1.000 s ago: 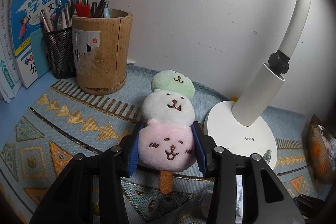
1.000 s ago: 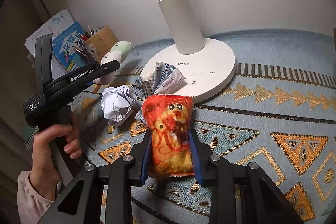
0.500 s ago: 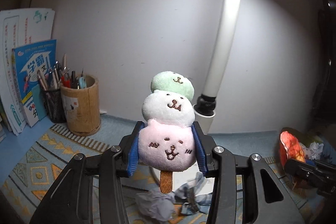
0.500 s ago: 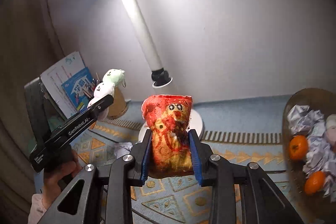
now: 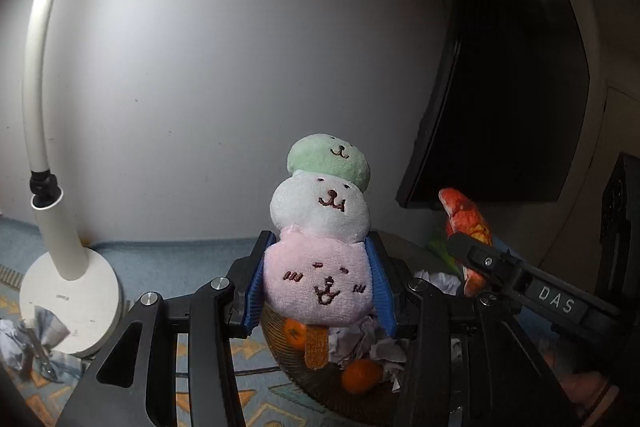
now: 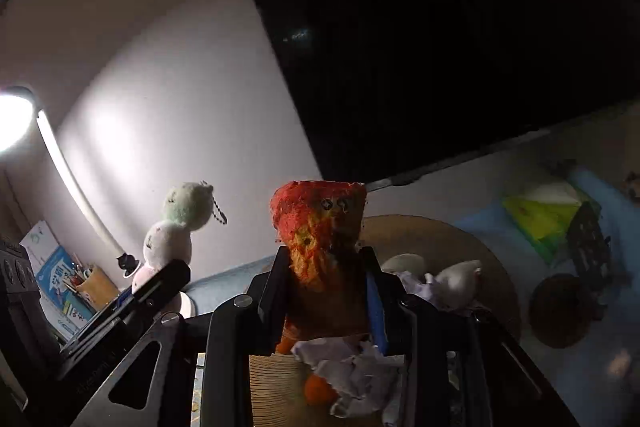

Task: Organize objects
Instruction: 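Carry the plush and snack bag over the brown bowl and open both grippers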

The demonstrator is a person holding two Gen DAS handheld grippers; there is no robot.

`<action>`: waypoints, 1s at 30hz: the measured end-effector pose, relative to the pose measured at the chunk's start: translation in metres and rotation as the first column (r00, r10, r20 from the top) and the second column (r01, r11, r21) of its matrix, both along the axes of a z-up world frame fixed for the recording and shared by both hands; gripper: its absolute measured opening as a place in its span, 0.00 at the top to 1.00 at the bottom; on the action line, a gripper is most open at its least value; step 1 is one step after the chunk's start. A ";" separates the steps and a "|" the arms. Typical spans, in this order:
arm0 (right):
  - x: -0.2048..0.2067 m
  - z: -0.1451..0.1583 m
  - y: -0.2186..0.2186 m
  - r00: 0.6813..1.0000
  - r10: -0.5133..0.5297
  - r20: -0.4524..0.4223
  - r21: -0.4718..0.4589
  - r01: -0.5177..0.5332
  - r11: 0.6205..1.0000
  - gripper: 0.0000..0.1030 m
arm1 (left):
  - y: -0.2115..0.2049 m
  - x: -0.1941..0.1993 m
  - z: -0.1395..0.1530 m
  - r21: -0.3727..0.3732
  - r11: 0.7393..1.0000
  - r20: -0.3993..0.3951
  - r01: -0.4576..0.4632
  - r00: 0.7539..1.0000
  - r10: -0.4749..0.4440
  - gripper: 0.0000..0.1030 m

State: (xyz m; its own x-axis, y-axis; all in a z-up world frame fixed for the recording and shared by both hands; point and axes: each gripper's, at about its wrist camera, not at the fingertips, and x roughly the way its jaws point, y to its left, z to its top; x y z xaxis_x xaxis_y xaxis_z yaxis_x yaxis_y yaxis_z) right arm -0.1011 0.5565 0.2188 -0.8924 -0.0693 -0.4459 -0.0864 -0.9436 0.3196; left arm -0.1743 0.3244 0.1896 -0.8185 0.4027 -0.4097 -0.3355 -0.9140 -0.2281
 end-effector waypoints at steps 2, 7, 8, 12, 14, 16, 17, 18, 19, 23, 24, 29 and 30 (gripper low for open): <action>0.002 -0.006 0.015 0.999 -0.032 0.001 -0.041 0.032 0.999 0.69 | 0.012 0.000 -0.008 -0.029 1.000 0.001 0.005 1.000 -0.005 0.60; 0.004 -0.012 0.028 0.998 -0.057 0.021 -0.062 0.058 0.996 0.69 | 0.019 -0.004 -0.012 -0.028 1.000 0.037 0.003 0.999 -0.002 0.60; 0.006 -0.013 0.029 0.998 -0.059 0.022 -0.056 0.060 0.997 0.69 | 0.017 -0.006 -0.013 -0.034 0.999 0.039 0.003 0.999 -0.001 0.60; 0.010 -0.008 0.032 0.996 -0.075 0.045 -0.049 0.077 0.996 0.68 | 0.013 -0.013 -0.016 -0.025 1.000 0.051 0.019 0.999 -0.017 0.60; 0.016 -0.004 0.032 0.992 -0.110 0.060 -0.033 0.112 0.993 0.68 | 0.005 -0.020 -0.022 -0.032 0.999 0.050 0.031 0.998 -0.030 0.60; 0.019 0.000 0.031 0.988 -0.138 0.070 -0.034 0.140 0.990 0.68 | 0.008 -0.017 -0.026 -0.035 0.998 0.055 0.045 0.998 -0.043 0.60; 0.019 0.001 0.030 0.986 -0.145 0.079 -0.031 0.148 0.989 0.67 | 0.005 -0.022 -0.031 -0.037 0.998 0.064 0.052 0.997 -0.050 0.58; 0.016 0.001 0.028 0.984 -0.149 0.094 -0.020 0.151 0.988 0.66 | 0.000 -0.029 -0.038 -0.045 0.997 0.077 0.066 0.995 -0.063 0.56; 0.014 0.000 0.029 0.981 -0.157 0.114 -0.011 0.159 0.987 0.50 | 0.001 -0.032 -0.041 -0.054 0.995 0.092 0.082 0.993 -0.076 0.53; 0.009 -0.004 0.034 0.975 -0.180 0.134 -0.003 0.182 0.983 0.00 | 0.013 -0.035 -0.048 -0.131 0.989 0.104 0.074 0.993 -0.061 0.00; 0.009 -0.005 0.034 0.975 -0.178 0.130 -0.008 0.181 0.984 0.00 | 0.015 -0.035 -0.049 -0.153 0.986 0.089 0.062 0.995 -0.049 0.00; 0.013 -0.003 0.030 0.979 -0.172 0.113 -0.023 0.176 0.984 0.00 | 0.013 -0.042 -0.055 -0.138 0.989 0.096 0.059 0.994 -0.046 0.00; 0.013 -0.003 0.027 0.978 -0.171 0.117 -0.019 0.174 0.985 0.00 | 0.012 -0.044 -0.057 -0.144 0.988 0.096 0.054 0.995 -0.040 0.00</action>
